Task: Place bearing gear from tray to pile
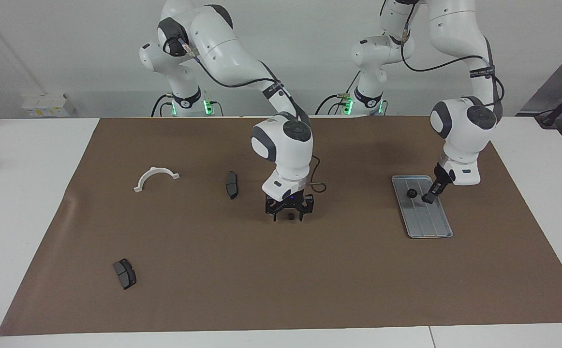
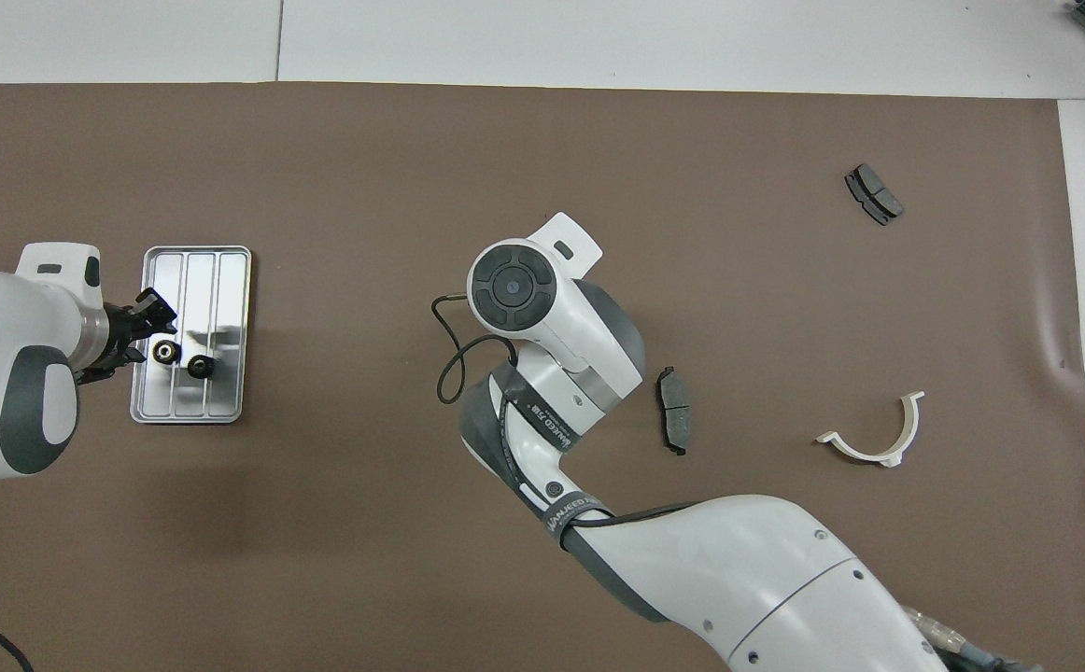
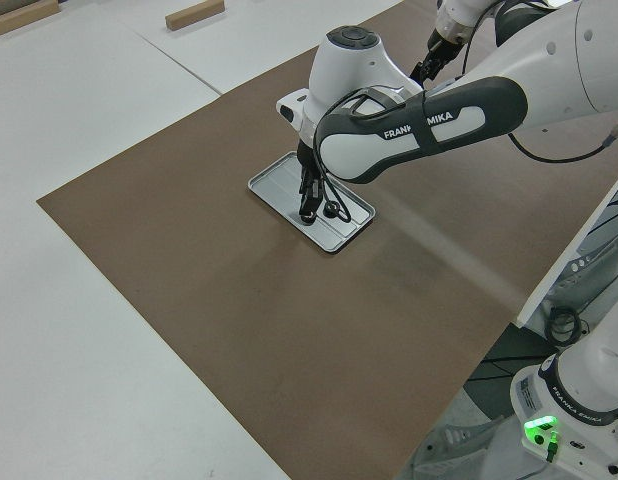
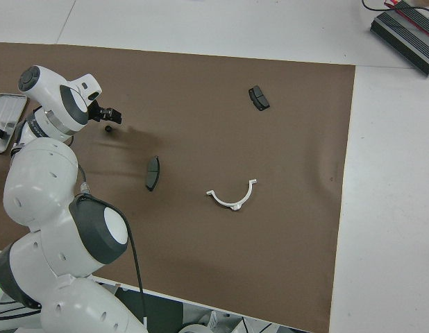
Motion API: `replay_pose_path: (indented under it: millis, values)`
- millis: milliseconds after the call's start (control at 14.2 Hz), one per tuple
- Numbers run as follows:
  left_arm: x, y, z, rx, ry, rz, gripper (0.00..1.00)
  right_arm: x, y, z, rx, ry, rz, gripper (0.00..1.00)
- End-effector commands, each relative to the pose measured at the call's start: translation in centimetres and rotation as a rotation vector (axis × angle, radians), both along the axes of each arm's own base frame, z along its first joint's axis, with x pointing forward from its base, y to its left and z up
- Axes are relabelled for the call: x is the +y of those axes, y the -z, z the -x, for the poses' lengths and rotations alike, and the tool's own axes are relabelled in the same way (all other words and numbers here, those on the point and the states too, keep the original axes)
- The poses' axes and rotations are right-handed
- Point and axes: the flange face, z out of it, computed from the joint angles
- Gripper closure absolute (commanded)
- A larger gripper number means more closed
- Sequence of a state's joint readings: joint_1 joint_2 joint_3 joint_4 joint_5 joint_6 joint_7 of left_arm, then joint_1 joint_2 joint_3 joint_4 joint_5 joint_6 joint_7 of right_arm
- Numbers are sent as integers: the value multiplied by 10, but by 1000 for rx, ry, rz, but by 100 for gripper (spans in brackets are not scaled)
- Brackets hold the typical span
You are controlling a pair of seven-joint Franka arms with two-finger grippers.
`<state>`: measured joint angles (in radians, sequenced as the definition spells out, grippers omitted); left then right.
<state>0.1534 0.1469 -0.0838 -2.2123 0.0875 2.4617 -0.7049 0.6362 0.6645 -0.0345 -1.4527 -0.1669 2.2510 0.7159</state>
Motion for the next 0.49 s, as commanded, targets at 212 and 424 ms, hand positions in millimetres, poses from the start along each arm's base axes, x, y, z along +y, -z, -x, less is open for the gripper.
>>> replay_pose_path:
  millis: [212,424]
  values:
    - [0,12,17,-23,-60,12,45,-4,8,20,1,8,-40,43]
    - [1,15,19,-20,-56,12,46,-1,17,22,-12,3,-54,50]
